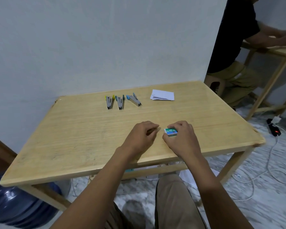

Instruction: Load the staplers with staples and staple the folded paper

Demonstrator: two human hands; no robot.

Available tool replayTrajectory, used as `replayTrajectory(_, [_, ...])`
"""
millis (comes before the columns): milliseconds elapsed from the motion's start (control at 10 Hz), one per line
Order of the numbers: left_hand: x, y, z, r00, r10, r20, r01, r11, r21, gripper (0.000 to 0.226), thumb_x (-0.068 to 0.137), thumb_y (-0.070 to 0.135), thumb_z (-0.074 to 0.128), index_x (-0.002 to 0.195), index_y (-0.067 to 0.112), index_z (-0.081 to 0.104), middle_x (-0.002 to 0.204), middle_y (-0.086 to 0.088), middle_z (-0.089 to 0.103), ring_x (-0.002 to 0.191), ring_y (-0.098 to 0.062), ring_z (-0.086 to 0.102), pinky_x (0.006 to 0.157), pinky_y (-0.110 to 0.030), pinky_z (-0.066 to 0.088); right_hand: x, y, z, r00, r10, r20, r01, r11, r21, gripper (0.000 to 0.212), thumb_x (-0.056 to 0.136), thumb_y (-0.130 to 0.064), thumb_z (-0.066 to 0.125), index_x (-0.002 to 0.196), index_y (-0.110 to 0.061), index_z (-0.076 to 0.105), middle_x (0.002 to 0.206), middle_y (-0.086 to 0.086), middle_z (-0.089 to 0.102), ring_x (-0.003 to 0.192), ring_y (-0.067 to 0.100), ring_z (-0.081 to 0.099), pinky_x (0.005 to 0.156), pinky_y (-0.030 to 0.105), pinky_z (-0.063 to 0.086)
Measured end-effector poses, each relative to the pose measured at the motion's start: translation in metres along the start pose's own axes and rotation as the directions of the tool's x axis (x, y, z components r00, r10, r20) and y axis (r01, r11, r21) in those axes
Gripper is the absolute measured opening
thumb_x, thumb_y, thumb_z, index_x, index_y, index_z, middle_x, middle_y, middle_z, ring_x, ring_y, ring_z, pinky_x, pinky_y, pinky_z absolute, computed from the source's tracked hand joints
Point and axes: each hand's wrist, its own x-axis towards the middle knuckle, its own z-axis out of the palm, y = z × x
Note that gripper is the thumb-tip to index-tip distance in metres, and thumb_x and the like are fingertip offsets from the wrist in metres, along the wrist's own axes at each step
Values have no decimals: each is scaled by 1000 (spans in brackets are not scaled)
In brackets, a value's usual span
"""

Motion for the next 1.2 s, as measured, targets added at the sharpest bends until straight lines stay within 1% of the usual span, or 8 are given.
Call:
replayTrajectory(100, [-4,-2,-1,999,-30,-35,32,998,53,28,96,27,59,119,16,71,110,4,71,99,-10,61,87,-36,54,-3,0,1,998,6,-63,-9,998,-59,43,85,-50,64,122,-28,64,125,-3,51,116,14,43,94,31,43])
replayTrajectory(200, [-6,-5,-1,995,-52,-87,59,995,85,25,95,27,60,114,16,73,107,4,71,98,-11,60,86,-38,54,-5,-3,3,998,23,-56,-26,999,-38,38,87,-46,63,120,-27,65,121,-2,51,114,15,44,94,32,43])
replayTrajectory(400, [-14,-2,-5,993,-24,-113,35,995,95,19,94,20,63,107,14,75,101,2,73,93,-9,58,81,-24,48,-12,-13,8,997,36,-68,-35,999,14,36,87,-39,63,118,-22,66,116,-2,50,111,14,41,95,35,46])
replayTrajectory(500, [-22,-3,-9,994,-33,-104,42,995,85,19,94,19,63,108,14,75,100,4,72,91,-6,58,78,-20,47,-18,-22,13,998,8,-60,-9,1000,-8,40,88,-44,63,123,-23,64,118,-2,51,113,14,42,97,34,45])
replayTrajectory(600, [-30,-5,-11,993,-40,-114,48,996,69,19,94,21,64,108,15,75,99,6,72,91,-7,59,77,-23,49,-21,-25,12,1000,7,-22,-8,999,-42,49,88,-51,61,131,-27,58,126,-1,48,118,16,41,100,32,41])
replayTrajectory(800, [-35,-5,-12,986,-67,-149,81,993,85,17,92,19,67,104,13,76,96,2,73,92,-12,60,78,-19,45,-18,-20,5,997,-9,78,12,1000,-27,45,89,-44,60,132,-30,57,125,-2,46,120,16,38,101,31,37])
replayTrajectory(1100, [-43,-1,-13,990,-89,-111,92,996,18,17,90,15,68,105,14,77,98,3,74,91,-6,59,75,-7,42,-23,-22,5,994,-27,104,28,1000,-13,45,90,-45,61,132,-29,57,124,-2,46,118,14,38,100,30,39])
replayTrajectory(1200, [-45,0,-17,985,-147,-92,140,987,-81,22,89,13,68,110,17,75,100,6,72,94,-6,63,85,-15,51,-23,-24,3,994,-29,103,30,999,-12,47,90,-47,60,133,-29,56,125,-1,47,118,15,39,100,31,40])
